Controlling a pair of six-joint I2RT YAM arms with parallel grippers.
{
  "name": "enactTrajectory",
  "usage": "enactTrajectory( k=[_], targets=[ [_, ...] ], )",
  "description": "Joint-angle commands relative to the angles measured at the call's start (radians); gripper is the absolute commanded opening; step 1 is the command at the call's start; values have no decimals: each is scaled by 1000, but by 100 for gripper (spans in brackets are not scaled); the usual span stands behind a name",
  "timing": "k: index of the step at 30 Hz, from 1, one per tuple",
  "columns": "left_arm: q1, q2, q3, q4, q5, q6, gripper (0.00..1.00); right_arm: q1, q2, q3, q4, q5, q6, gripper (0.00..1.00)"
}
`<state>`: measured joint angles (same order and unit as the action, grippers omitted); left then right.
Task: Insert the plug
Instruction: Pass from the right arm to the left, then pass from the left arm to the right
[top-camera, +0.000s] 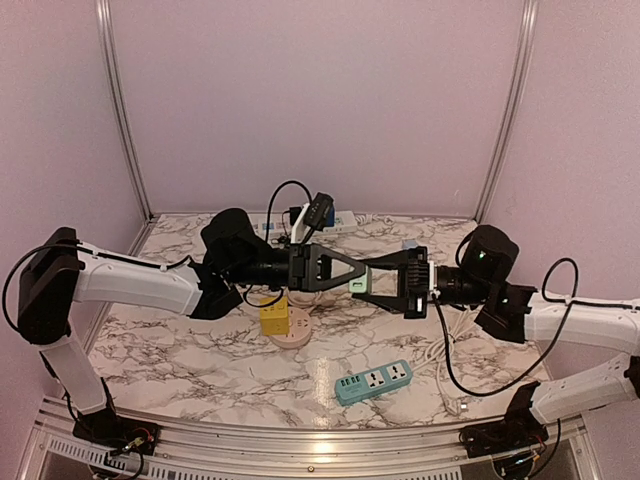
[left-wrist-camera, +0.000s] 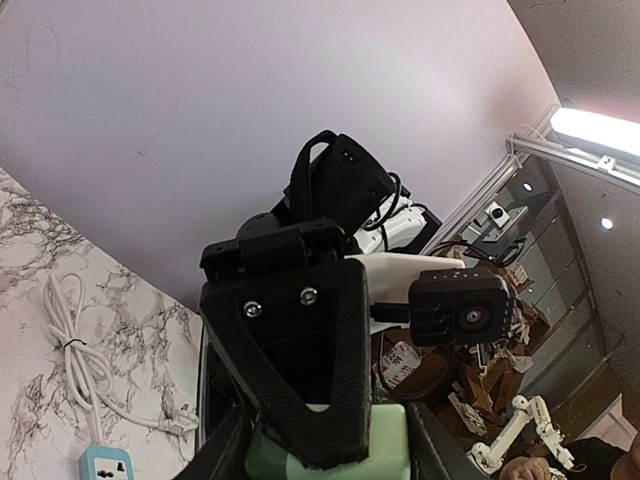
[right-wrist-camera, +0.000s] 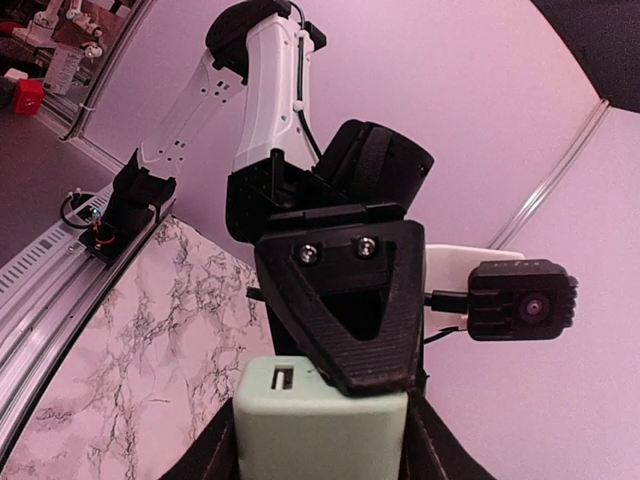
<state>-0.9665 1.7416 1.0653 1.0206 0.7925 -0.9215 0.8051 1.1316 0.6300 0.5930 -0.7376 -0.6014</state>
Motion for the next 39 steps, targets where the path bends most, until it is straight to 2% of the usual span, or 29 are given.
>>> enactTrajectory(
  k=[1, 7, 16, 21, 30, 34, 39],
  targets=[
    [-11, -28, 13, -116, -30, 81, 44, 6, -27, 109, -198, 87, -56, 49],
    [-11, -43, 8, -146, -50, 98, 42, 6, -38, 153, -321, 131, -72, 64],
    [-11, -70, 25, -328, -103, 189, 43, 7, 8, 335, -693, 200, -120, 63],
    [-11, -84, 28, -392, -132, 226, 43, 8, 16, 374, -755, 191, -117, 59],
    [-11, -81, 23, -440, -158, 245, 43, 49, 52, 401, -792, 240, -132, 44],
    [-11, -83, 16, -443, -169, 249, 43, 51, 82, 423, -811, 242, -131, 26],
    [-10, -86, 5, -448, -180, 255, 44, 53, 81, 417, -785, 223, -109, 16]
  ],
)
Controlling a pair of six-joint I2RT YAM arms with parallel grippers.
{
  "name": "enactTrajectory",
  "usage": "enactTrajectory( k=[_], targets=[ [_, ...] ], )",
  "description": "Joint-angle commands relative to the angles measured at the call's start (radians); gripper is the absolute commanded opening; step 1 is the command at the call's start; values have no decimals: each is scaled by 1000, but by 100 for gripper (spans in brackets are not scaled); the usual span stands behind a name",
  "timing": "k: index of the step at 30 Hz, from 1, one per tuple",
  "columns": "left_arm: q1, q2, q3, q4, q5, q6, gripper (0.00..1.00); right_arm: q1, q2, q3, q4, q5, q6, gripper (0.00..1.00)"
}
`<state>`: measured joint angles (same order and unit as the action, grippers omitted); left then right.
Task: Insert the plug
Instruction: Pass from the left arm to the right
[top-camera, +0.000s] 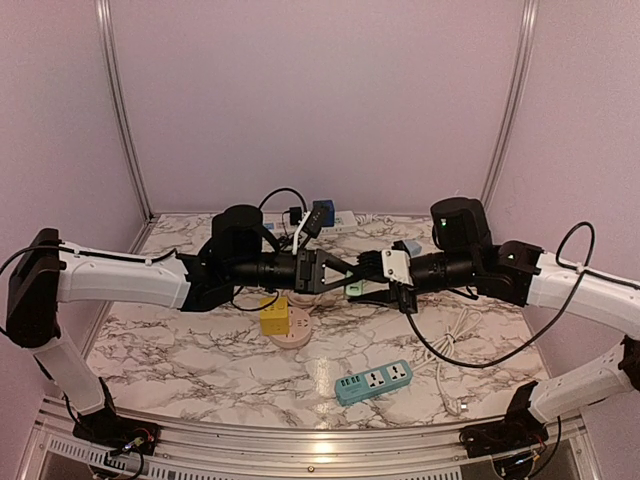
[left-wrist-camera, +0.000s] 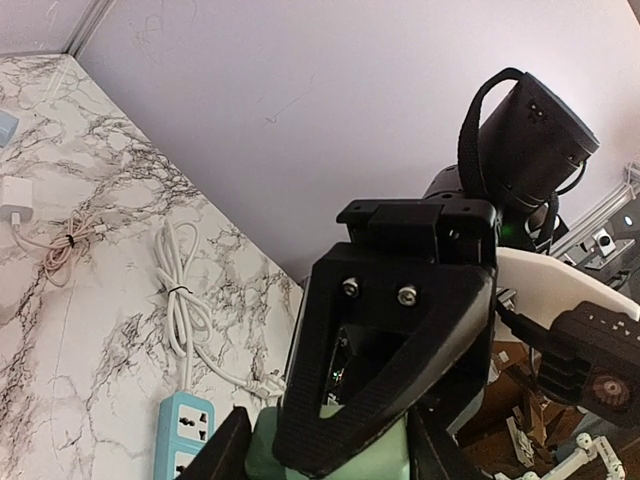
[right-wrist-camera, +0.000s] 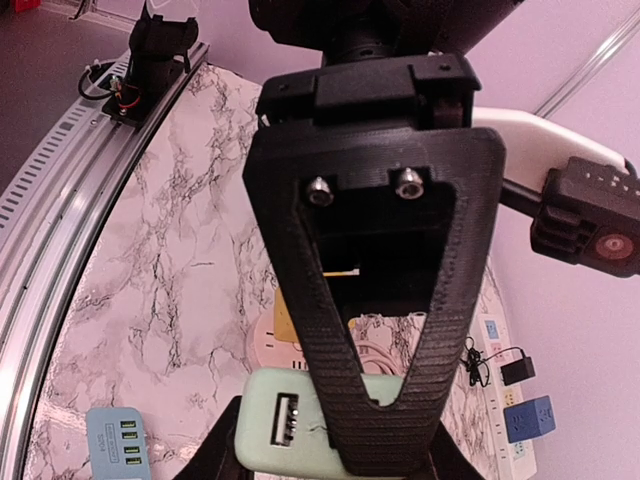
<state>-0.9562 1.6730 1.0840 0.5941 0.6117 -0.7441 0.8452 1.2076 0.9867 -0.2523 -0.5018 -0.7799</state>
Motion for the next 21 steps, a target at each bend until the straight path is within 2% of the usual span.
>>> enactTrajectory(
  k=[1, 4, 7, 9, 16, 19, 21],
  targets=[
    [-20, -18, -17, -22, 0, 79, 46, 14, 3, 58, 70, -14, 73, 15],
    [-19, -26, -23, -20, -1, 80, 62, 14, 3, 52, 90, -17, 84, 12],
    [-14, -42, -32, -17, -5, 81, 86, 14, 7, 50, 100, -20, 85, 11],
    [-5, -67, -43, -17, -13, 83, 98, 13, 12, 48, 108, -22, 83, 11],
    [83, -217, -135, -78, -111, 112, 99, -6, 70, 69, 114, -45, 71, 11],
    [138, -292, -192, -119, -153, 125, 99, -41, 128, 103, 106, -112, 78, 11],
    [161, -337, -208, -205, -217, 168, 99, -72, 165, 119, 110, -165, 75, 11]
  ],
)
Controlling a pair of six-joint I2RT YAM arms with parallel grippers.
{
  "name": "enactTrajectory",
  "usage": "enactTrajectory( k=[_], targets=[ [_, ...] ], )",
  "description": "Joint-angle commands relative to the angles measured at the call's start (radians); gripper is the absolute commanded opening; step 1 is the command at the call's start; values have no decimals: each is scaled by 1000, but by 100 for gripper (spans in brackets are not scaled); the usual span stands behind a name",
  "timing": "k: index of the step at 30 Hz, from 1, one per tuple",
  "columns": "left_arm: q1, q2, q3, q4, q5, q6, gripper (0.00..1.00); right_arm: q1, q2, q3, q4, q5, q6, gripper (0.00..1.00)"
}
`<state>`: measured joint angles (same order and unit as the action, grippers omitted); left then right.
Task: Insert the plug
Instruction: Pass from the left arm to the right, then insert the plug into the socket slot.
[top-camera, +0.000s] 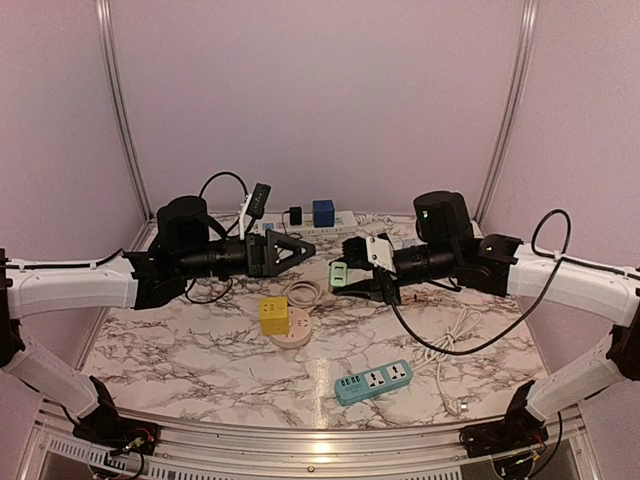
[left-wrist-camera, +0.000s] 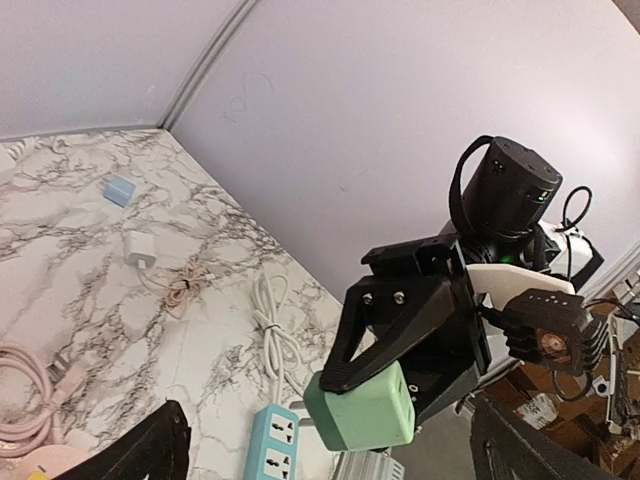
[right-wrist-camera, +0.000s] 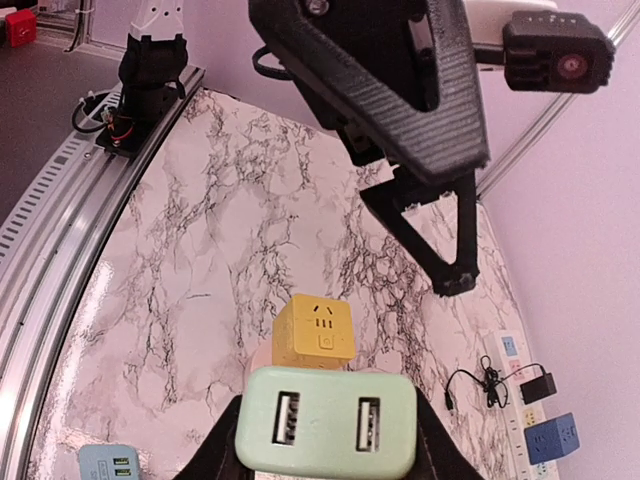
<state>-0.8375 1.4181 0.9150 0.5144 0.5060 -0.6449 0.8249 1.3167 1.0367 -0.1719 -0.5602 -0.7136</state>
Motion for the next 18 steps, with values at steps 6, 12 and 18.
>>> enactTrajectory(
  k=[6, 12, 18],
  targets=[
    [63, -122, -61, -337, -315, 131, 99, -108, 220, 160, -10, -229, -50, 11],
    [74, -81, -140, -327, -368, 86, 99, -119, 426, 289, -84, -356, -110, 12],
    [75, -67, -177, -323, -402, 78, 99, -119, 545, 328, -84, -403, -112, 11]
  ],
)
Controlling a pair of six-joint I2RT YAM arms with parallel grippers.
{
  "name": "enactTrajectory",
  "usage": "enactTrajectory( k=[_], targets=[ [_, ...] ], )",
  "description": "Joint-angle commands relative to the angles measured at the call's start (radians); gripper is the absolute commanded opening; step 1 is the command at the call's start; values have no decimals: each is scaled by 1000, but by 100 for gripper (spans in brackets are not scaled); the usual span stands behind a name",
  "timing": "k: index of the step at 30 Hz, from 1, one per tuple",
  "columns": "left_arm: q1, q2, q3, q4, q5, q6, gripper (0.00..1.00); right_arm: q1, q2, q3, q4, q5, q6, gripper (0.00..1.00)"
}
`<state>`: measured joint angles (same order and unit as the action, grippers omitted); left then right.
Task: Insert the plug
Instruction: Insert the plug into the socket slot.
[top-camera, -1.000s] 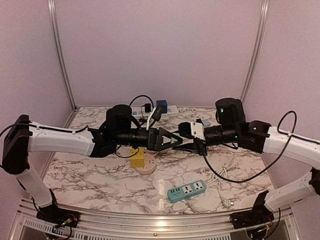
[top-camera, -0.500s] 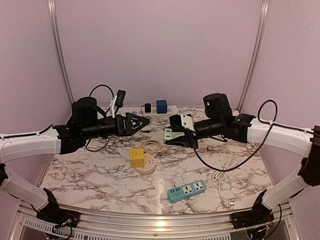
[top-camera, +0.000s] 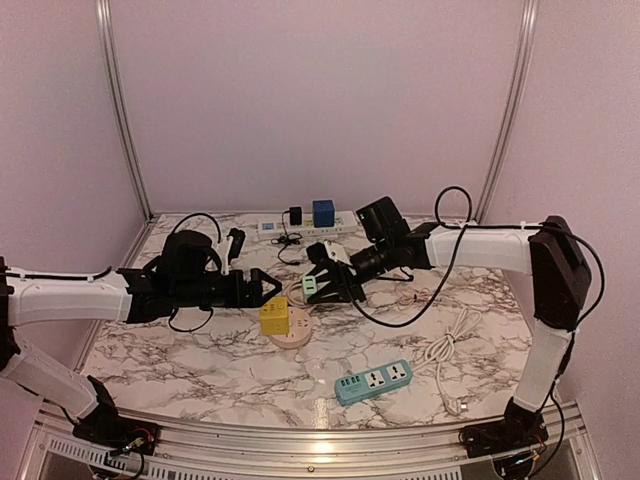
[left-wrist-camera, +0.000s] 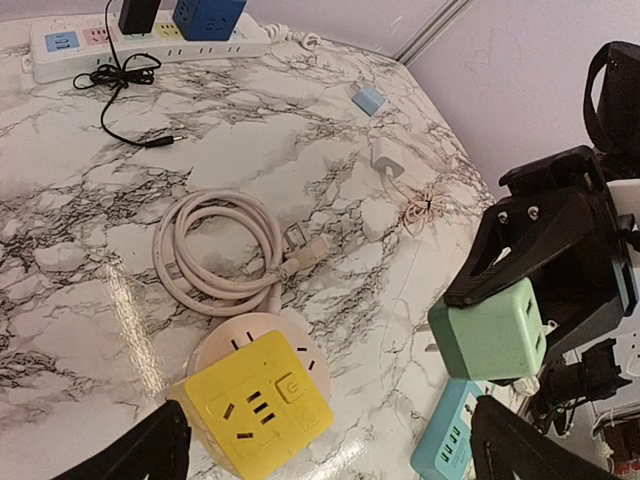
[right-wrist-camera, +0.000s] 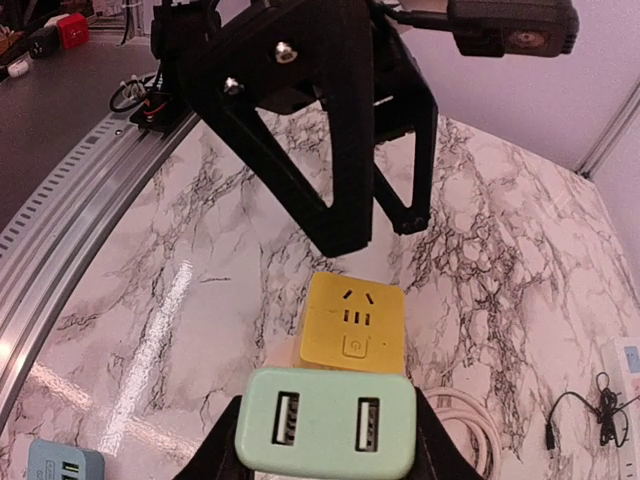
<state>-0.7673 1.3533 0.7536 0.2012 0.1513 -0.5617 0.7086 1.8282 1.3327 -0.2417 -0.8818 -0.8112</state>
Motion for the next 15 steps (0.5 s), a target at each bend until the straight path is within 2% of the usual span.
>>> enactTrajectory(
  k=[1, 6, 15],
  targets=[
    [5, -2, -22, -8, -51, -7, 99, -3, 42, 20, 7, -87, -8, 11],
    [9, -2, -50, 1, -68, -23, 99, 2, 76, -34, 99, -109, 24, 11],
    [15, 16, -51, 37, -34, -46, 99, 39, 163, -36, 203, -83, 102, 10]
  ],
)
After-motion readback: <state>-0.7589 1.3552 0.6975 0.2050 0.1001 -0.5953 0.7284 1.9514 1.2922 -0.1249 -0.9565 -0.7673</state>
